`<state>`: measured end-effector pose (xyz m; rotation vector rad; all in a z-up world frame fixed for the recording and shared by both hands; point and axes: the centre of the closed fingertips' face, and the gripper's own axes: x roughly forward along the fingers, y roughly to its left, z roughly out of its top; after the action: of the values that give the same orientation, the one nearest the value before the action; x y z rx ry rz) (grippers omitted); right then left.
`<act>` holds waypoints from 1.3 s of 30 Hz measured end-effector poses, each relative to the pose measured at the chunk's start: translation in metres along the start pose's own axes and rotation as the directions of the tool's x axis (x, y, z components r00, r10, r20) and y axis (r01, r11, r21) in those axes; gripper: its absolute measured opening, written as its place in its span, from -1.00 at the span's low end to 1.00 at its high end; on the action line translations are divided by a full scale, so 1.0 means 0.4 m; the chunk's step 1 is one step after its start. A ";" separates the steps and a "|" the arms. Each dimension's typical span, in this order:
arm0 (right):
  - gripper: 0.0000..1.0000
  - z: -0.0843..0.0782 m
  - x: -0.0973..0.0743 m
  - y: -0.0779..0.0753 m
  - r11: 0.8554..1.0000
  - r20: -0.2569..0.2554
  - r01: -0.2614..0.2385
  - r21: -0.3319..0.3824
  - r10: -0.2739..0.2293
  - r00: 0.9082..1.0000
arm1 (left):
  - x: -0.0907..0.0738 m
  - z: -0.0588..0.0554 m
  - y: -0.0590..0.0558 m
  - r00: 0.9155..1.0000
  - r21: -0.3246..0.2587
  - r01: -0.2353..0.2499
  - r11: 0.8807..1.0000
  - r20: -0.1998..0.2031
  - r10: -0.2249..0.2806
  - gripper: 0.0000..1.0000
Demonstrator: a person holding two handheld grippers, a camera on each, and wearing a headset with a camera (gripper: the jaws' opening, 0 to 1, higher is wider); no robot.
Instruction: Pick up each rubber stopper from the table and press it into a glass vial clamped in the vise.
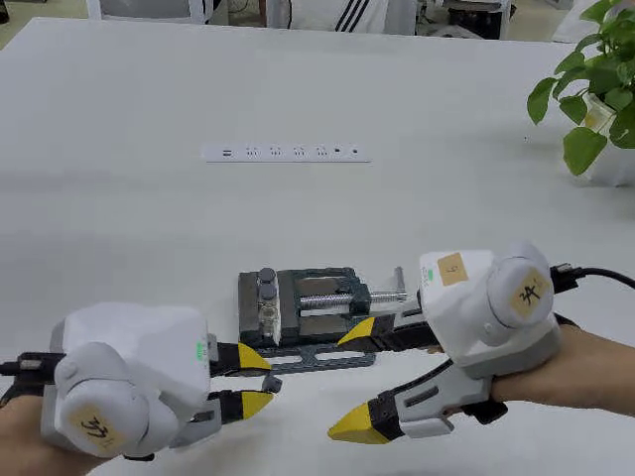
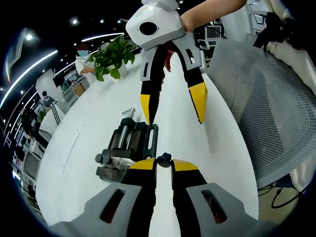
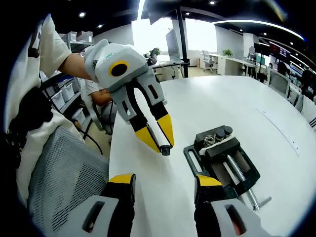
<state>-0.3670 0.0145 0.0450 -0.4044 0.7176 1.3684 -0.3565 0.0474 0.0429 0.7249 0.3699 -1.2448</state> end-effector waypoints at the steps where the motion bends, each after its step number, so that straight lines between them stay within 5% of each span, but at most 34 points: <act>1: -0.14 0.002 0.000 0.004 1.000 -0.007 -0.010 0.015 0.010 1.000 | 0.001 0.006 -0.004 1.000 0.017 0.005 1.000 -0.001 -0.005 -0.84; 8: -0.36 0.022 0.004 0.013 0.999 -0.006 -0.030 0.027 0.030 1.000 | 0.017 0.027 -0.032 0.999 0.096 0.032 0.995 -0.016 -0.031 -0.84; 12: -0.50 0.028 0.001 0.012 0.991 -0.042 0.001 -0.133 -0.007 0.999 | 0.026 0.029 -0.038 0.999 0.086 0.044 0.995 -0.017 -0.042 -0.84; 16: -0.66 0.037 0.003 0.031 0.988 -0.045 -0.017 -0.152 0.010 0.999 | 0.031 0.030 -0.038 0.999 0.070 0.045 0.997 -0.014 -0.044 -0.84; 22: -0.72 0.020 0.020 0.034 0.996 -0.085 -0.046 -0.081 0.039 0.996 | 0.032 0.041 -0.033 0.999 0.089 0.033 0.996 -0.008 -0.032 -0.84; 29: -0.74 0.018 0.018 0.020 0.998 -0.080 -0.052 -0.039 0.048 0.996 | 0.033 0.050 -0.040 0.999 0.133 0.035 0.990 -0.008 -0.034 -0.84; 39: -0.73 0.016 0.011 0.032 0.990 -0.072 -0.127 0.055 0.130 0.989 | 0.027 0.078 -0.057 0.999 0.229 0.046 0.972 0.018 -0.051 -0.85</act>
<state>-0.3778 0.0242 0.0485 -0.3770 0.8509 1.4593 -0.3789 0.0152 0.0521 0.9009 0.2275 -1.3549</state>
